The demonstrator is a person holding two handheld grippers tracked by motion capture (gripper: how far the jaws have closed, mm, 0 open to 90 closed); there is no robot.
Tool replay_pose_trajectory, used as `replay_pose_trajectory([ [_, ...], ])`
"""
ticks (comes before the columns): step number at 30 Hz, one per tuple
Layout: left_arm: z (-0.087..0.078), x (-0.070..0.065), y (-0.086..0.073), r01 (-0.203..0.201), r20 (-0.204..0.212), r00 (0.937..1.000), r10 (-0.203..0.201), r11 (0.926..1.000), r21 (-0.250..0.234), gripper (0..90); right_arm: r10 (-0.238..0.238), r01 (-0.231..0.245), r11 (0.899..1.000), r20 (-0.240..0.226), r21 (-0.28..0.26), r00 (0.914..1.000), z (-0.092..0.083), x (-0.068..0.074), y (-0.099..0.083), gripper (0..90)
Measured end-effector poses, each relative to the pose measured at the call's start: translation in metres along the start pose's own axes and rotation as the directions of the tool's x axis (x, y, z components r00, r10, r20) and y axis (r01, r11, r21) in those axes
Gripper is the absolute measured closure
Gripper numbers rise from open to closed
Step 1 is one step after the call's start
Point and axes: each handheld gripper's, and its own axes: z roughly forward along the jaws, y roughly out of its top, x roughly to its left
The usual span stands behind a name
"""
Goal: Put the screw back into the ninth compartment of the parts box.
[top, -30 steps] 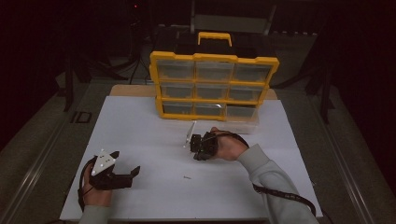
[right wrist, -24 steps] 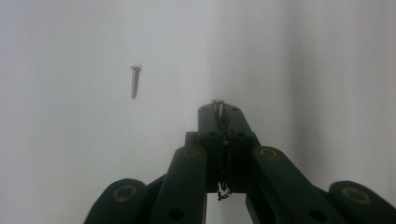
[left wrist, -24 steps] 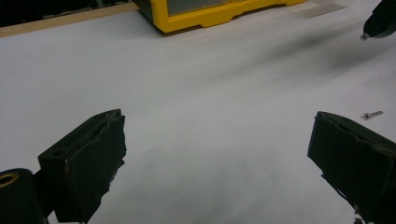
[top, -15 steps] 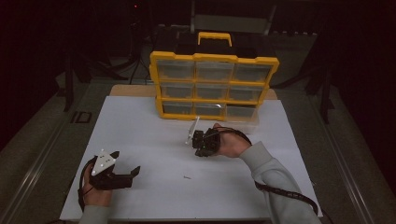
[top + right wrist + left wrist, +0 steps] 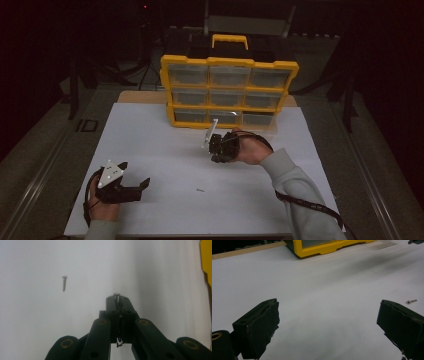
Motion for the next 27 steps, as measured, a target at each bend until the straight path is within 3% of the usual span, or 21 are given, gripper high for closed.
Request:
replay_pose_trajectory([
  [27, 0.000, 0.000, 0.000, 0.000, 0.001, 1.0000, 0.000, 1.0000, -0.001, 4.7, 0.049, -0.048, 0.999, 0.048, -0.022, 0.9976, -0.025, -0.023, -0.003, 87.9],
])
